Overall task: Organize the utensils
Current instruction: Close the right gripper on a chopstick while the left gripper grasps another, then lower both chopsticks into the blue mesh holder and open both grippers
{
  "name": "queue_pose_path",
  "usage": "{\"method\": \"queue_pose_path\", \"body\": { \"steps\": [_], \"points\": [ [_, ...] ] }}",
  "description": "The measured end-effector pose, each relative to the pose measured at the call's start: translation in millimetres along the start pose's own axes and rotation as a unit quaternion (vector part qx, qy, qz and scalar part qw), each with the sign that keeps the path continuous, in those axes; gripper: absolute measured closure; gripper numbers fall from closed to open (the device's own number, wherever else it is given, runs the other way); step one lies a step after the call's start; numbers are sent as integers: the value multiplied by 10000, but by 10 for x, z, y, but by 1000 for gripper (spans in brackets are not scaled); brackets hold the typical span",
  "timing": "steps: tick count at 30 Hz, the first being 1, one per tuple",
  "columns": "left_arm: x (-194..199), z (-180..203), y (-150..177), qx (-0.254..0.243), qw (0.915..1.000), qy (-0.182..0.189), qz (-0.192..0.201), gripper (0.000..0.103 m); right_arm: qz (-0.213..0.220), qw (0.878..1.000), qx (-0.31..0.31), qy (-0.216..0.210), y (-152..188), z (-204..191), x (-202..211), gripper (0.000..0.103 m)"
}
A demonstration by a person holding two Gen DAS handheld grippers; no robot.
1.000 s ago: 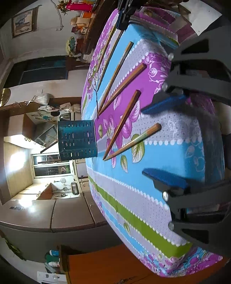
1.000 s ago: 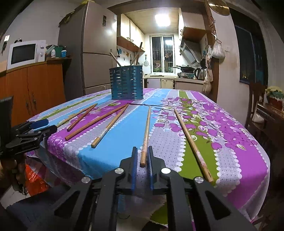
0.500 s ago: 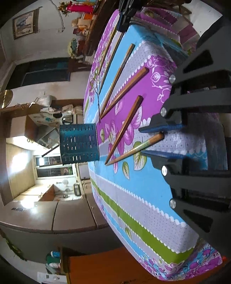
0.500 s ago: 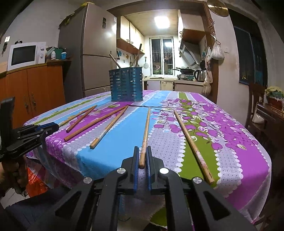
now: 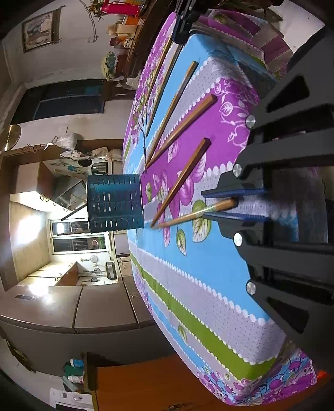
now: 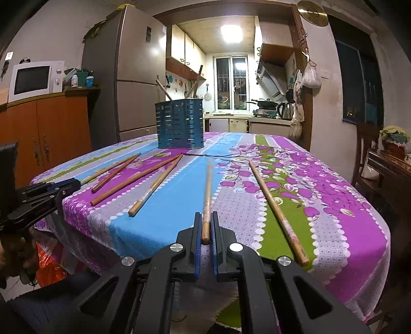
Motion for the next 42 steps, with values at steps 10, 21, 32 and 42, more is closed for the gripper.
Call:
{"method": "queue_pose_path", "body": {
  "steps": [10,21,32,42],
  "points": [
    [336,-253,-524,112,9979,-109,630,97,583,9975,385,32,-575,-34,421,96],
    [307,-377,-1400,-26,9913,-41,1314,98,1258,9887,804,-153,-1658,-46,591,96],
    [-141,-435,-1896,48,9947,261,988,98,758,9943,704,-267,-2058,46,94,96],
    [-153,-545,-2164,46,9956,310,882,98,698,9945,716,-302,-2213,14,15,96]
  ]
}}
Point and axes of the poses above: each gripper's, at about its wrist camera, not at the fingertips, and x roughly against the way its jaws point, z to its right, y to its underside, the point moved 3 cm from there along -x, roughly the way its jaws point, and after that the axes turned 2 degrees about -y, right-handed, at the moved point
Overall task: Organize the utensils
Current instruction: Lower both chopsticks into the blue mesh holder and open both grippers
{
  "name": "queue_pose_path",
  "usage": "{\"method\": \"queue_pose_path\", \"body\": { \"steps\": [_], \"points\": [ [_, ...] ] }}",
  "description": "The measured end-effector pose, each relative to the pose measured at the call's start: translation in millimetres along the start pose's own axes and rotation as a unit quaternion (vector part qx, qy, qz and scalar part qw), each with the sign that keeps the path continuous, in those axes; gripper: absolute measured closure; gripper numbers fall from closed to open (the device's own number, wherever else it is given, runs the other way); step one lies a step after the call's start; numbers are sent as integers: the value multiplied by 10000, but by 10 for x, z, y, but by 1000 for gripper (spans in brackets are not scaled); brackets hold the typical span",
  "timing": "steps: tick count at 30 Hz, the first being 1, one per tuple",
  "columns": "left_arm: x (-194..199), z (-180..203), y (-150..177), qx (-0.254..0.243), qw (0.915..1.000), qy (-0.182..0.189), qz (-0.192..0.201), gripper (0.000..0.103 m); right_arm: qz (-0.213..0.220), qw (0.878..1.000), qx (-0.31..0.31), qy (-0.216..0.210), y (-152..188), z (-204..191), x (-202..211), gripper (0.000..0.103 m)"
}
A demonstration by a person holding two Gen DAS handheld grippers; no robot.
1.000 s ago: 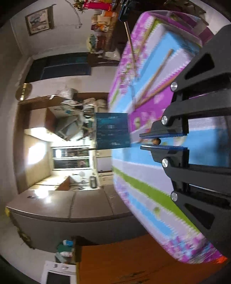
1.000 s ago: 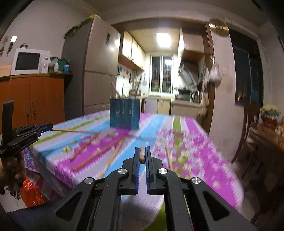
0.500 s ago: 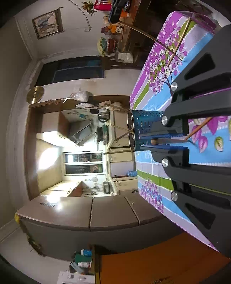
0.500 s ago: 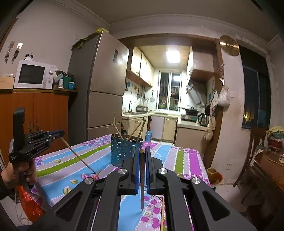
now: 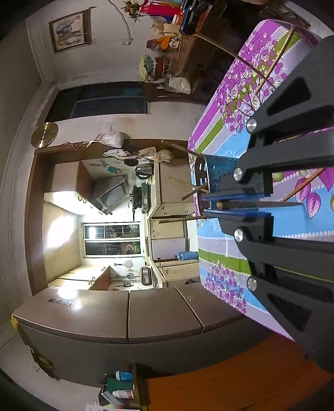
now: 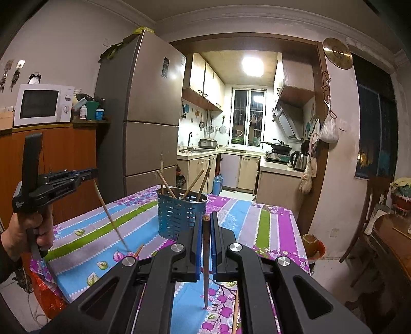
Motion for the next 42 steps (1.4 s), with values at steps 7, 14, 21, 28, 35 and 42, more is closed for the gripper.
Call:
{"method": "queue_pose_path", "body": {
  "steps": [7,14,21,28,35,42],
  "points": [
    [-1,-74,-202,47,9999,117,57,98,141,9999,-33,-63,-218,41,0,96],
    [-202,-185,-397,71,9998,134,-93,98,232,9995,-118,-203,-548,107,-62,96],
    [-315,-226,-1074,30,9994,26,353,98,397,9985,-148,-344,-1136,188,-236,96],
    [-471,-185,-1829,158,9957,40,912,98,621,9965,-237,-513,-1930,234,-601,96],
    [-851,-184,-2067,414,9939,94,1015,98,518,9971,-191,-521,-2282,210,-1142,96],
    [-1374,-176,-1827,352,9969,116,698,98,125,9979,-280,-575,-2110,198,-1771,96]
  ]
}}
Point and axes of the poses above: each gripper's, at about its wrist camera, not at the fingertips, and x roughly against the way its jaws point, z to its right, y to its underside, the point moved 3 cm from there along -x, roughly the way its jaws point, and after that the axes turned 2 degrees about -y, right-handed, at the moved point
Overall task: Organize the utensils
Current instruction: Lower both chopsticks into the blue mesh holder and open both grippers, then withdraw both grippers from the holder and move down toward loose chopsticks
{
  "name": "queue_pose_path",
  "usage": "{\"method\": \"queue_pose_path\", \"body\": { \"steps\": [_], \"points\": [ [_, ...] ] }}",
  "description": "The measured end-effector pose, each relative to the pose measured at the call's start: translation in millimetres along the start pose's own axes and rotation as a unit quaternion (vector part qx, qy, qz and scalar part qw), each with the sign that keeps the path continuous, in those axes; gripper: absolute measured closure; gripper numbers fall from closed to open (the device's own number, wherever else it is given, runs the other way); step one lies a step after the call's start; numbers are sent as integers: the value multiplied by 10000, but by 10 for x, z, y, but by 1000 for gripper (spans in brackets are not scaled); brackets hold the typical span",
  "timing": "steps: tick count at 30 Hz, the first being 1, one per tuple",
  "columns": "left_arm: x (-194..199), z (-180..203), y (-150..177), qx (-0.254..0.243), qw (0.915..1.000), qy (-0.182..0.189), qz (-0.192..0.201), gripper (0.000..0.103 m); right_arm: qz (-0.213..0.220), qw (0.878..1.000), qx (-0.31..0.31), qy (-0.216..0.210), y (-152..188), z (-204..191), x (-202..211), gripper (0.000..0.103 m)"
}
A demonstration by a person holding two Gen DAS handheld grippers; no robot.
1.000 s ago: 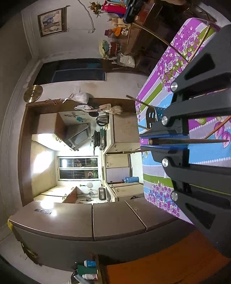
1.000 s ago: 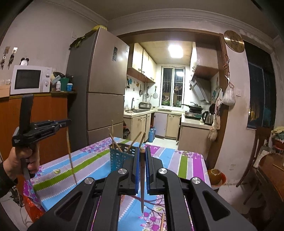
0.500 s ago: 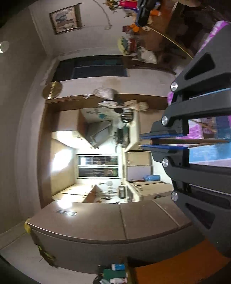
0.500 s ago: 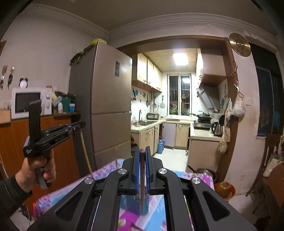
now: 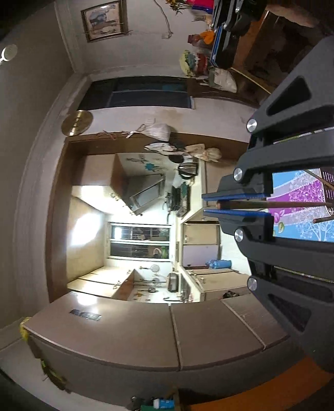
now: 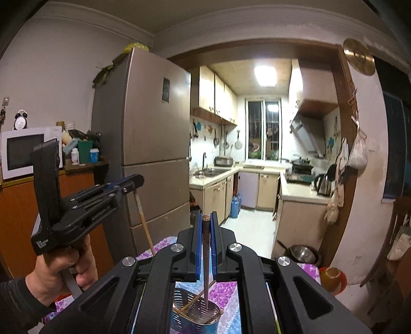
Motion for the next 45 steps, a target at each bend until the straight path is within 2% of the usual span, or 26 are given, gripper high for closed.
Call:
{"method": "queue_pose_path", "body": {
  "steps": [11,20,23,28,32,33,36,38,40,41,45],
  "points": [
    [-373,6,504,-164,9985,3,-524,98,-395,9991,-159,7,325,68,-491,96],
    [-478,-2,660,-176,9961,4,-864,97,-634,9975,-311,-10,494,142,-662,95],
    [-440,-53,658,-141,9960,-55,-885,96,-556,9978,-371,19,475,178,-585,89],
    [-230,-134,629,15,9966,-170,-803,79,-276,9984,-487,61,404,268,-229,87],
    [237,-136,707,-78,9978,-192,-633,58,93,9989,-462,-25,499,199,449,86],
    [433,-135,786,-126,9979,-217,-605,52,182,9990,-419,-17,584,161,643,85],
    [914,-116,1098,-230,9976,-151,-636,45,352,9989,-309,-36,1066,-11,1270,77],
    [1188,-88,1402,-221,9962,-68,-836,44,283,9992,-277,12,1605,-172,1638,77],
    [1458,-16,1794,-316,9938,-47,-1068,44,92,9995,-304,63,2123,-328,1823,77],
    [1591,35,2057,-262,9910,107,-1306,44,-21,9994,-329,95,2360,-397,1877,77],
    [1848,209,2772,-172,9809,235,-1922,44,-714,9950,-693,18,3351,-689,1917,77]
  ]
}}
Point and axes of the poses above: each gripper's, at about its wrist camera, not at the fingertips, and x roughly against the way its jaws point, z to its right, y to its underside, the point moved 3 cm from there along -x, roughly the way its jaws point, and after that the axes turned 2 degrees about -y, right-handed, at the moved point
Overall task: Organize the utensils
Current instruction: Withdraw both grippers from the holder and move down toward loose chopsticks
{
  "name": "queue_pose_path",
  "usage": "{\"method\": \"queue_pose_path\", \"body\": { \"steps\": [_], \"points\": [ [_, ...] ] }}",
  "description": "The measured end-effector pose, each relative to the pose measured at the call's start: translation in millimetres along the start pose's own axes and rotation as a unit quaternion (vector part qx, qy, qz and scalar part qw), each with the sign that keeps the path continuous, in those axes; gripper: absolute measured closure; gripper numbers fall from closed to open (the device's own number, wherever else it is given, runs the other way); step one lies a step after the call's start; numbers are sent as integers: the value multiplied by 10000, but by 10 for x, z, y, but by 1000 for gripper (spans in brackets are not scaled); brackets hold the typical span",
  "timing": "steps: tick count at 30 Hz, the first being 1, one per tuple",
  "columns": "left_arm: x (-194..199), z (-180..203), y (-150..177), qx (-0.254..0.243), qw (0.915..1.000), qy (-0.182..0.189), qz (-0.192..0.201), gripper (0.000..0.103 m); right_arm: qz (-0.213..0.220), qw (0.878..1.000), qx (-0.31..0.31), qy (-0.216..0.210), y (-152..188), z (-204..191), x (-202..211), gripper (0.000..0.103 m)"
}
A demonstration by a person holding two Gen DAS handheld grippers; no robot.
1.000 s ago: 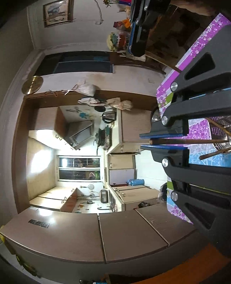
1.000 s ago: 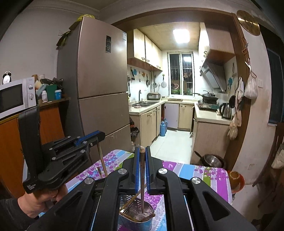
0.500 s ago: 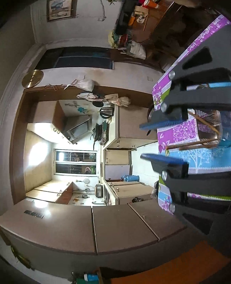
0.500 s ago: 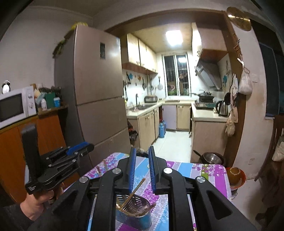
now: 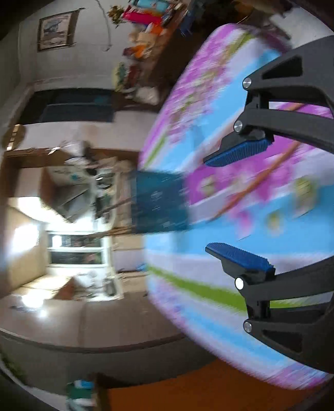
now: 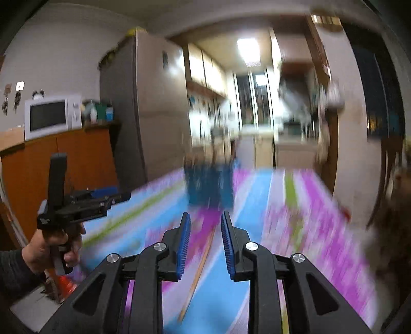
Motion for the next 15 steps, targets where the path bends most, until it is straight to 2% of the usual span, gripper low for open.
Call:
{"method": "queue_pose_path", "body": {
  "steps": [5,9,15],
  "points": [
    [-65,155,512,216,9991,169,-337,44,-386,9992,-2,47,570,-147,-150,77],
    [-25,326,678,65,9995,226,-225,44,-463,9989,58,81,722,-245,-215,77],
    [-119,491,843,-145,9993,206,-285,44,-526,9983,177,189,815,-246,-321,77]
  ]
}}
Point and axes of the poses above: each gripper's, at about its wrist camera, not at the fingertips, and x roughly against the way its jaws point, z to its right, y to its underside, the point moved 3 cm from there along -x, roughly the way its jaws point, and after that the axes turned 2 degrees about -y, right-handed, at the moved point
